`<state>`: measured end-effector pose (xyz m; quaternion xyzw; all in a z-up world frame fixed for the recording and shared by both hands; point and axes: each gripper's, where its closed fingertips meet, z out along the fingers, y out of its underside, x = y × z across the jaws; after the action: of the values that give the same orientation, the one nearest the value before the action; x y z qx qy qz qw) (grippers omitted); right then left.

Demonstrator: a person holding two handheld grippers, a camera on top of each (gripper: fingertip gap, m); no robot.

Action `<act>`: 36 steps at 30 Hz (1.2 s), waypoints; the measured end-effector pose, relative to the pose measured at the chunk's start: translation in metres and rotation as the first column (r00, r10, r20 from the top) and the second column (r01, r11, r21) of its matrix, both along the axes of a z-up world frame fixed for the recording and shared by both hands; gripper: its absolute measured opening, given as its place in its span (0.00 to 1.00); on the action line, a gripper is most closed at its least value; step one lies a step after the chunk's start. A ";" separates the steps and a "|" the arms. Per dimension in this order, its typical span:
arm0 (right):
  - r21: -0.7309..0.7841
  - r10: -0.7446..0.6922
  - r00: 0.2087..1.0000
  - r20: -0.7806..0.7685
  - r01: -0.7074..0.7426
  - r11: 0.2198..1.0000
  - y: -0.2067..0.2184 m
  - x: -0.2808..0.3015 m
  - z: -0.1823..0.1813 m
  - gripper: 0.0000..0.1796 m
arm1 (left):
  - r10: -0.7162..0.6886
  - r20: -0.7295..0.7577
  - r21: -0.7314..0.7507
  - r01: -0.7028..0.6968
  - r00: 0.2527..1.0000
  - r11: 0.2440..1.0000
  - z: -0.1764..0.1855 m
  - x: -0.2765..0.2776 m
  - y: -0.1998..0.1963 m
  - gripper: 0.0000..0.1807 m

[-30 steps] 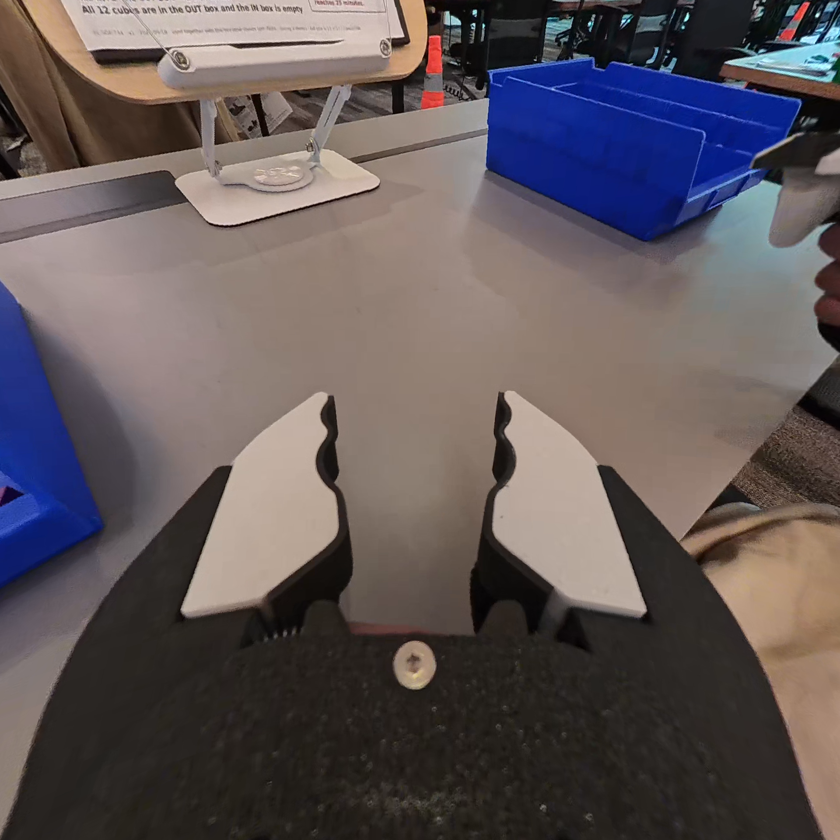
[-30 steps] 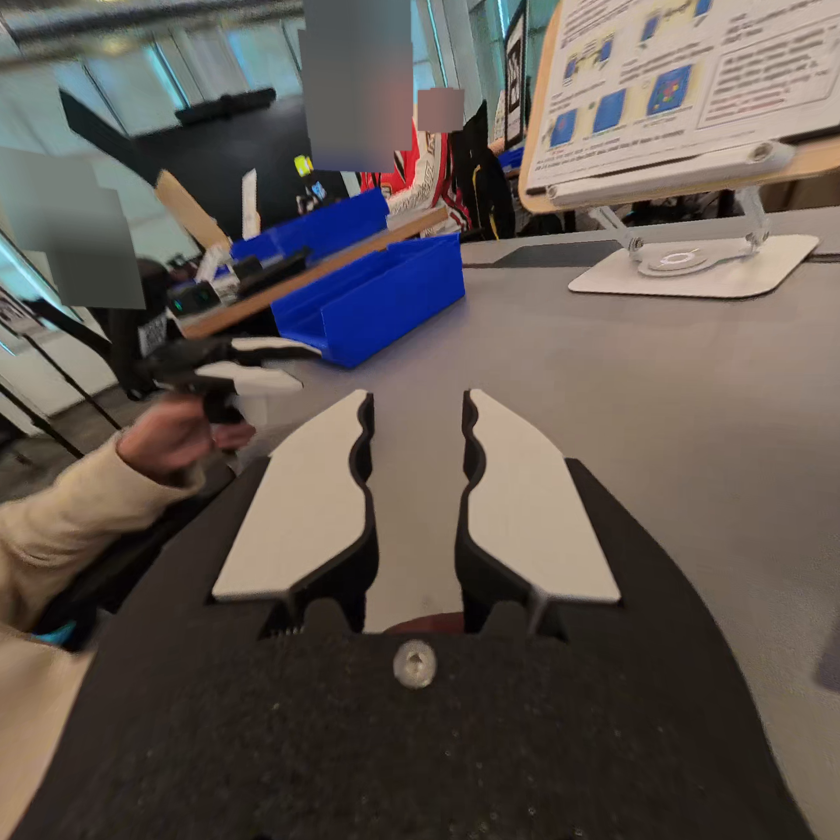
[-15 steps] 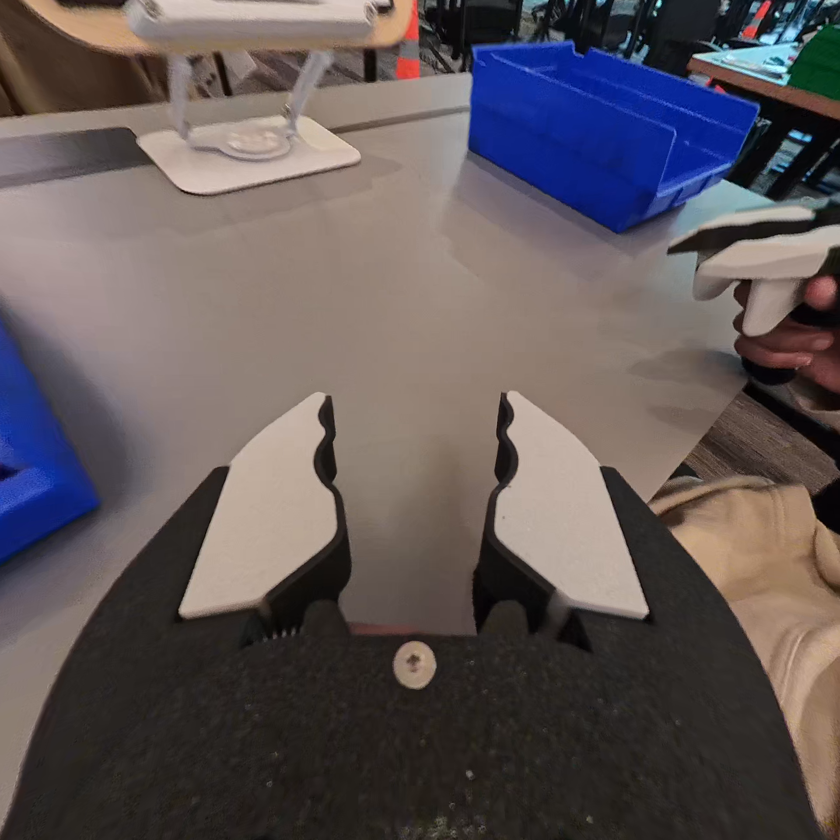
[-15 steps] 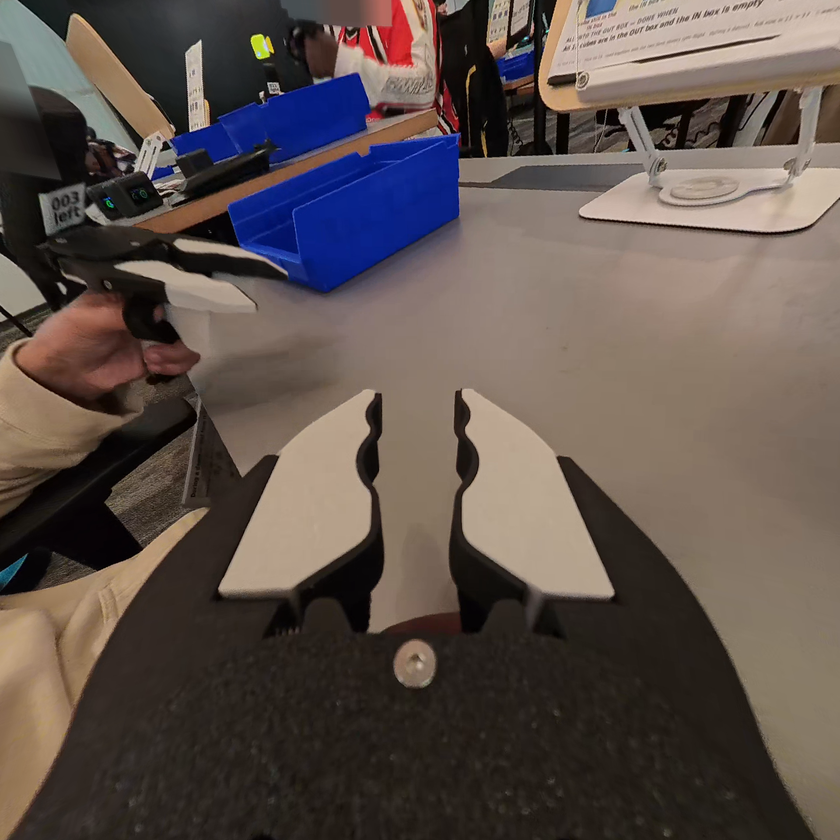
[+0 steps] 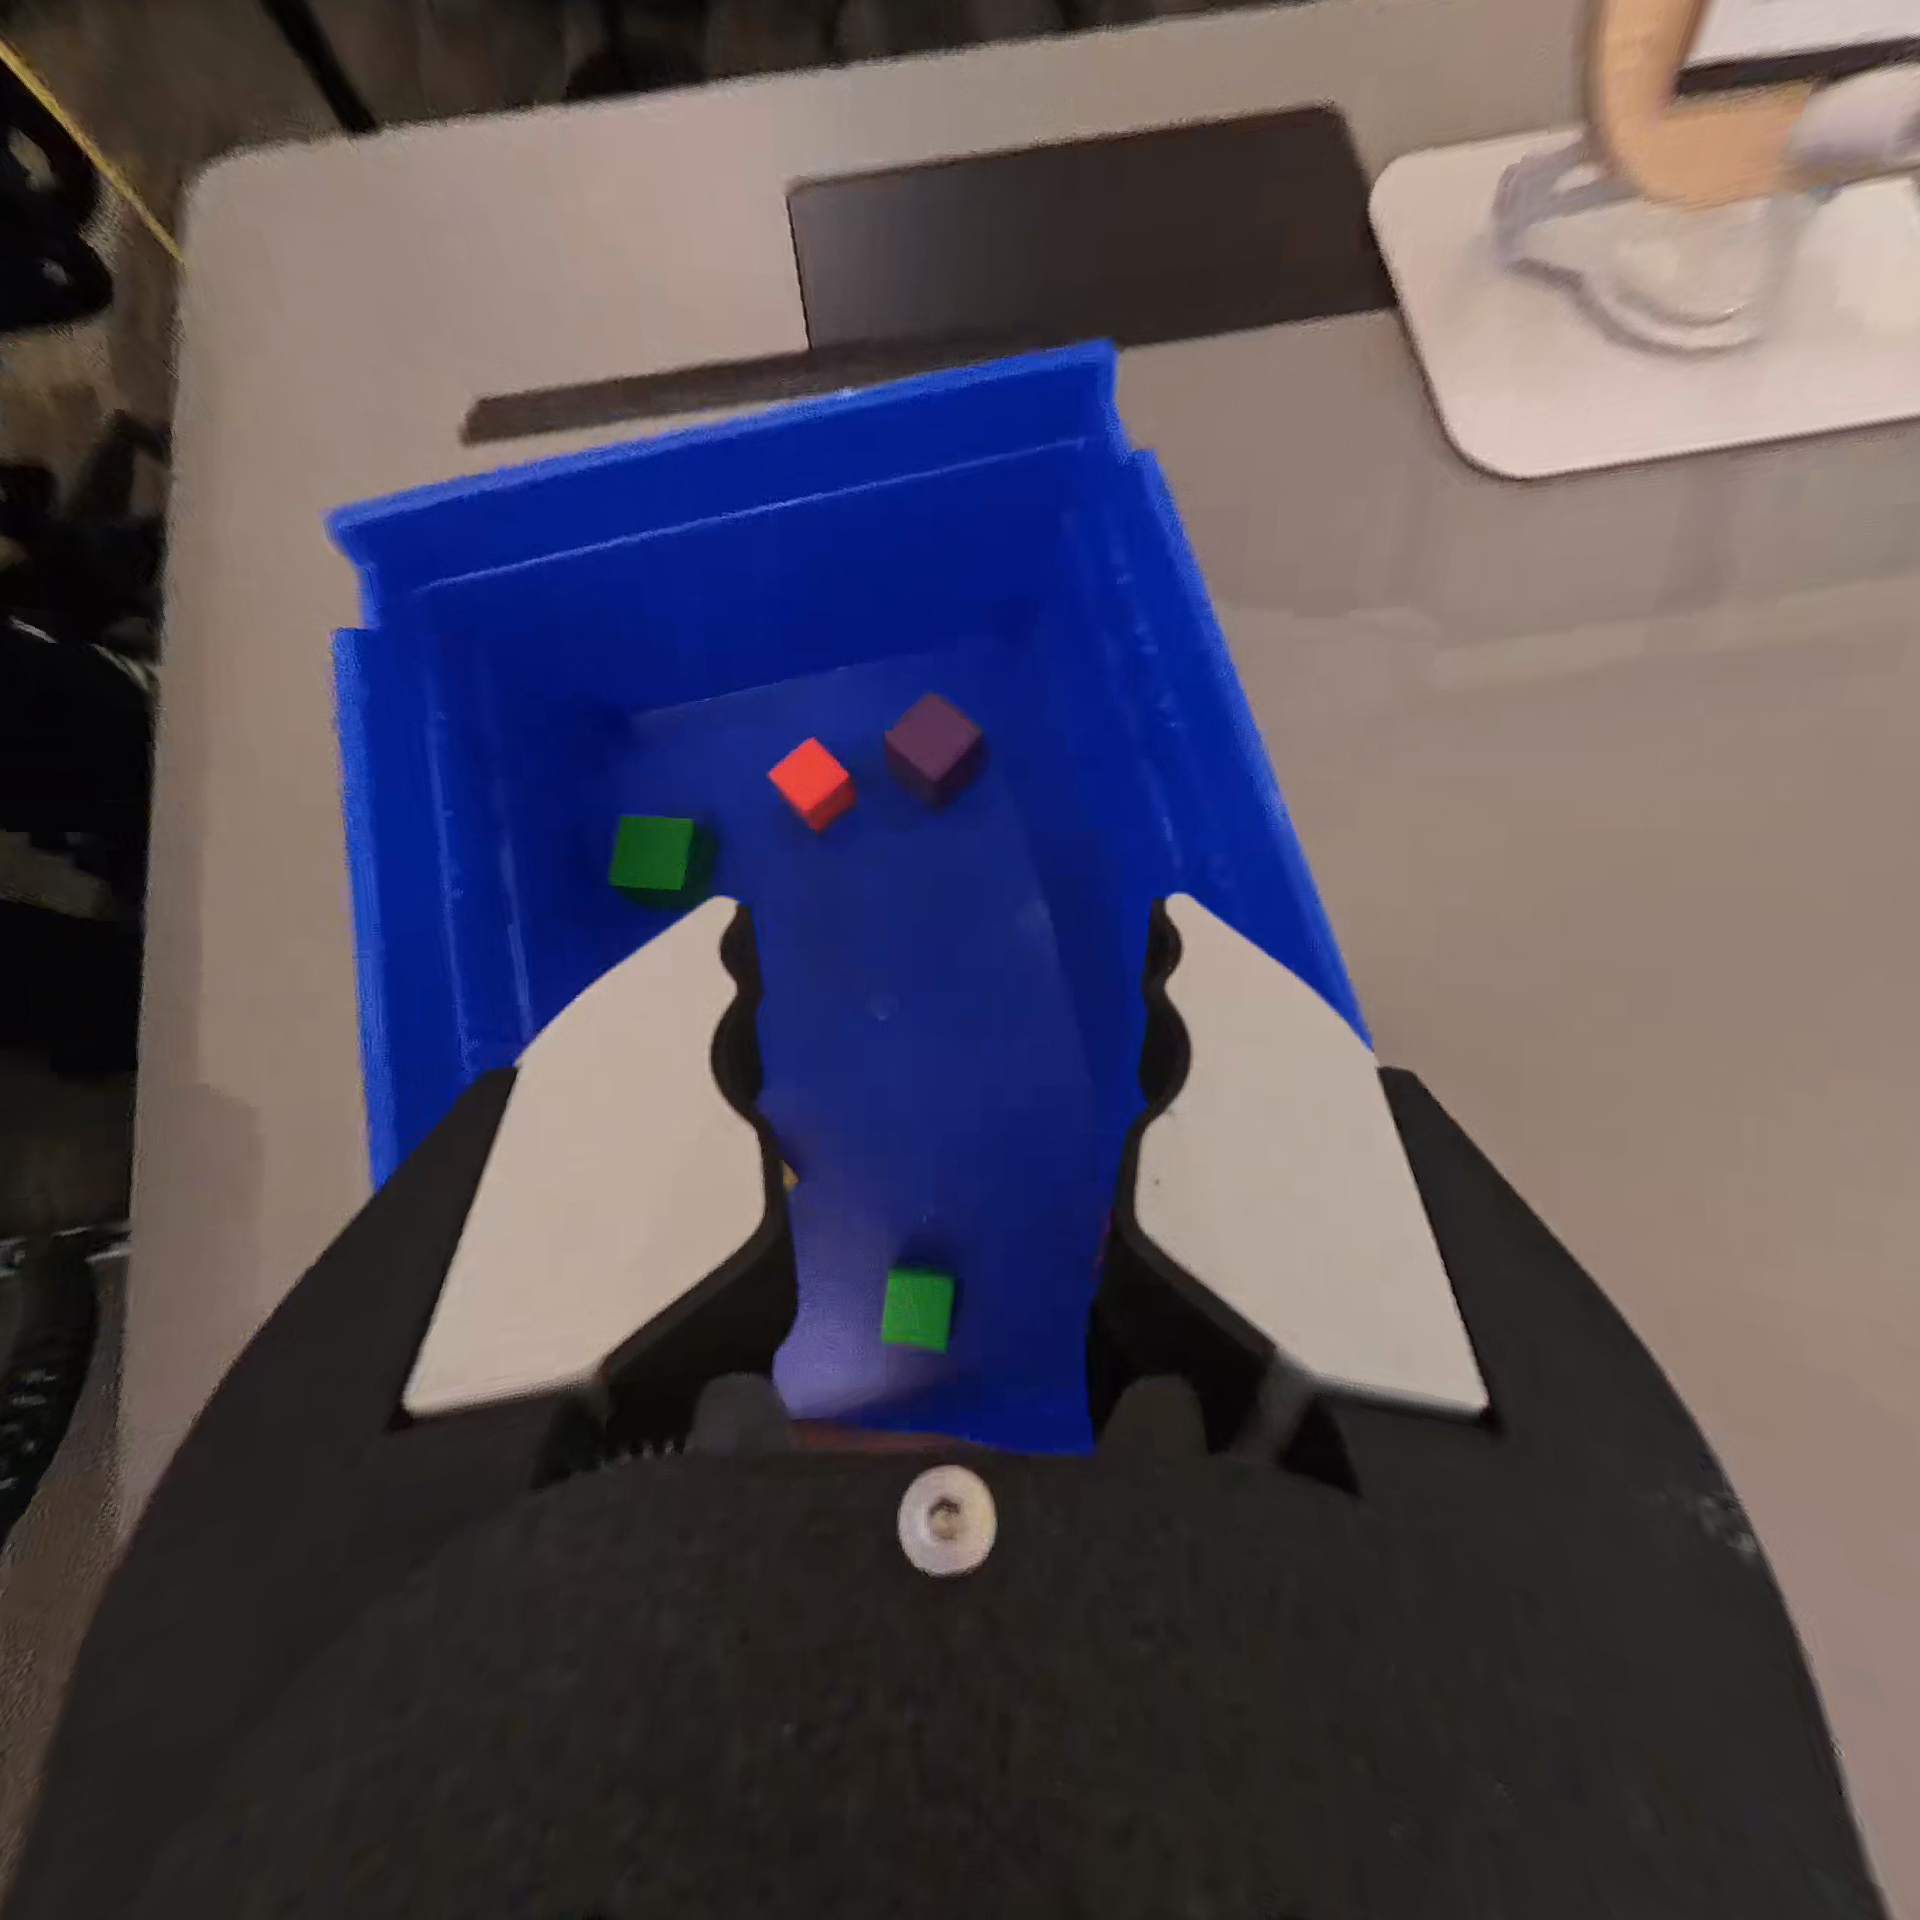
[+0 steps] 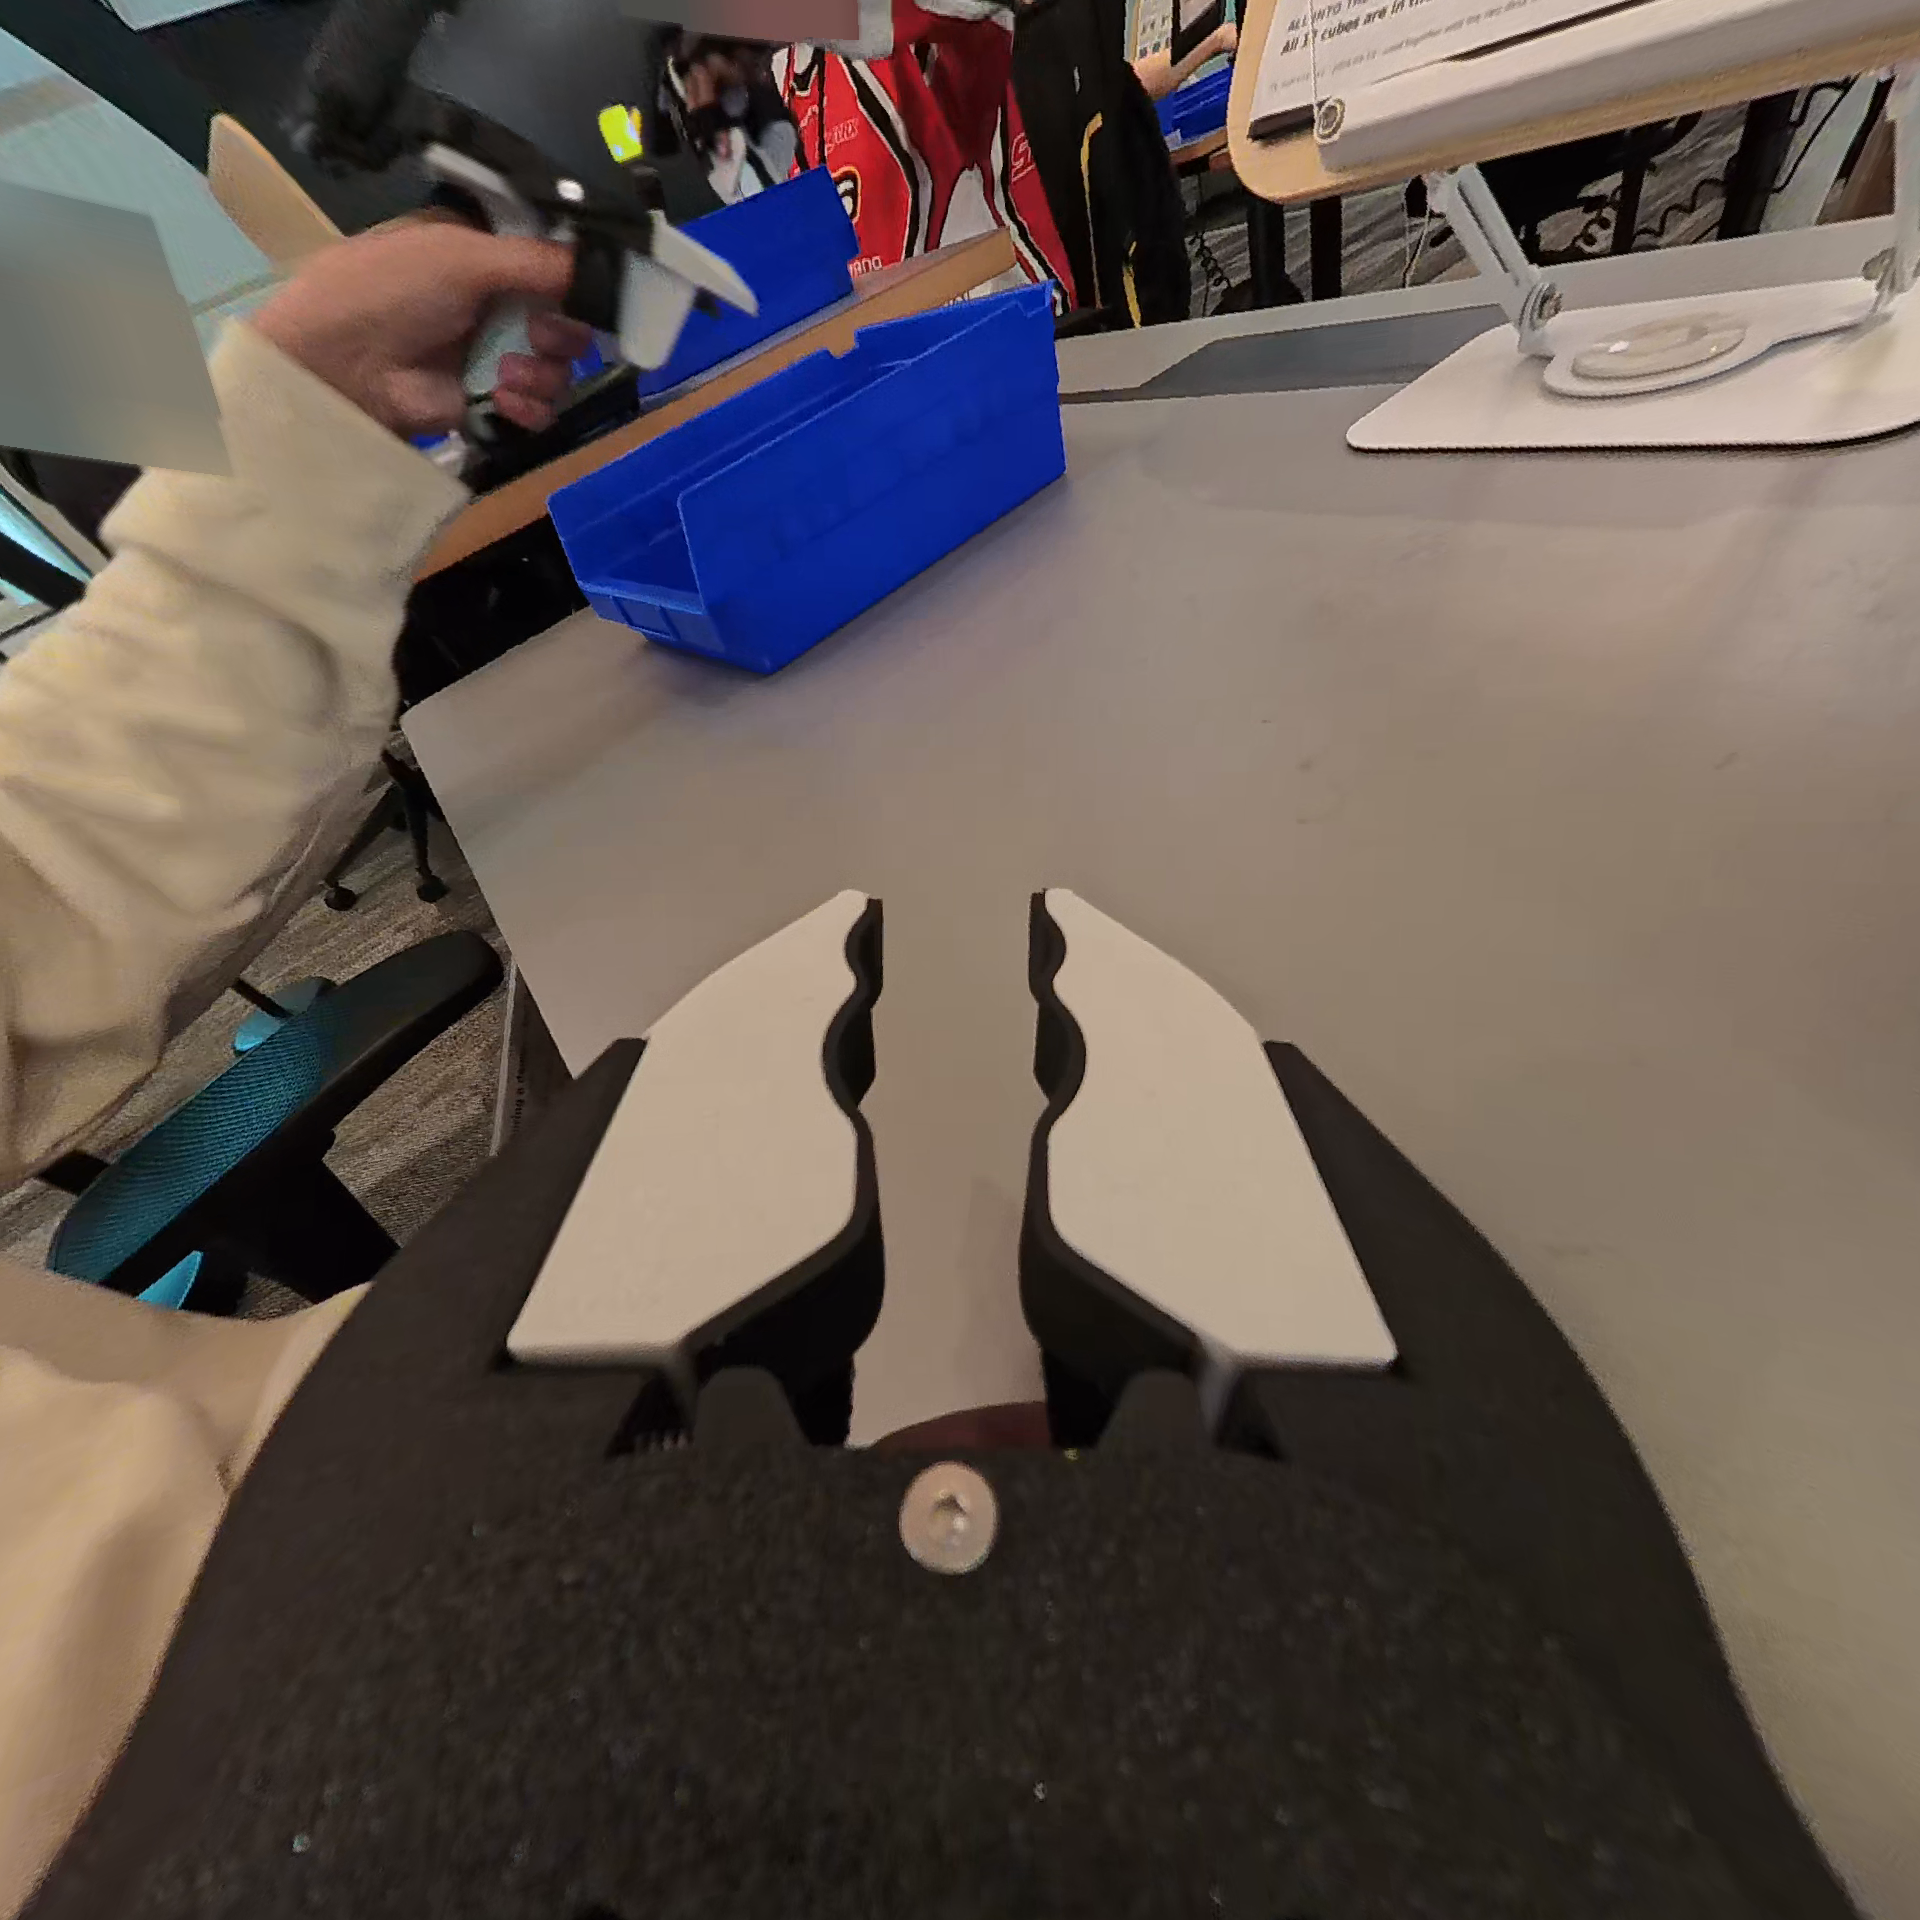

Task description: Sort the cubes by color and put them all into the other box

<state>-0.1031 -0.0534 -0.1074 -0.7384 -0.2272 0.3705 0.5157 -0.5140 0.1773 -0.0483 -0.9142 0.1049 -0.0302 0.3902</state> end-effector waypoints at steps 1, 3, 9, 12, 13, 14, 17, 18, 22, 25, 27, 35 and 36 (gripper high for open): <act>0.004 0.002 1.000 0.003 -0.002 1.000 0.000 0.000 0.000 0.15 | 0.001 -0.010 -0.041 -0.002 1.000 0.999 -0.012 -0.001 0.013 0.37; 0.005 0.004 1.000 0.009 -0.004 1.000 0.000 -0.001 -0.002 0.15 | -0.012 -0.065 -0.104 0.006 0.998 0.995 -0.034 -0.004 0.038 0.36; -0.004 0.011 1.000 0.001 -0.011 1.000 -0.001 -0.002 -0.002 0.14 | -0.404 -0.282 -0.280 0.328 0.870 0.902 -0.095 0.012 0.080 0.35; 0.002 0.008 1.000 0.007 -0.008 1.000 -0.001 -0.003 -0.001 0.14 | -0.513 -0.295 -0.372 0.398 0.806 0.839 -0.116 0.009 0.088 0.33; 0.000 0.010 1.000 0.007 -0.010 1.000 -0.001 -0.004 -0.001 0.14 | -0.527 -0.282 -0.390 0.406 0.802 0.827 -0.122 0.008 0.092 0.32; -0.003 0.013 1.000 0.003 -0.013 1.000 -0.001 -0.005 -0.001 0.14 | -0.536 -0.269 -0.405 0.411 0.800 0.817 -0.127 0.007 0.096 0.30; -0.018 0.027 1.000 -0.004 -0.027 0.999 -0.001 -0.009 -0.002 0.14 | -0.567 -0.142 -0.446 0.459 0.811 0.768 -0.137 0.012 0.095 0.16; -0.022 0.031 1.000 -0.003 -0.031 0.999 -0.001 -0.010 -0.003 0.14 | -0.566 -0.109 -0.457 0.465 0.817 0.758 -0.138 0.012 0.093 0.16; -0.039 0.039 0.999 -0.014 -0.039 0.998 -0.003 -0.010 -0.004 0.14 | -0.586 -0.091 -0.490 0.476 0.805 0.730 -0.136 0.004 0.080 0.16; -0.041 0.033 0.999 -0.028 -0.034 0.999 -0.003 -0.006 -0.002 0.13 | -0.563 -0.109 -0.382 0.488 0.819 0.784 -0.106 0.001 0.073 0.16; -0.030 0.021 0.999 -0.034 -0.022 0.999 -0.003 -0.001 0.002 0.13 | -0.539 -0.083 -0.210 0.514 0.838 0.832 -0.063 0.012 0.061 0.16; 0.030 -0.015 0.999 -0.047 0.017 0.999 -0.001 0.014 0.025 0.13 | -0.325 0.019 0.275 0.308 0.946 0.911 0.022 0.079 -0.075 0.16; 0.033 -0.016 0.999 -0.044 0.018 0.999 -0.001 0.015 0.025 0.13 | -0.284 -0.002 0.283 0.273 0.959 0.919 0.013 0.083 -0.091 0.16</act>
<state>-0.0885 -0.0545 -0.0819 -0.7234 -0.2157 0.3781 0.5359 -0.4307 0.0862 -0.0350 -0.8246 0.2295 -0.0881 0.5095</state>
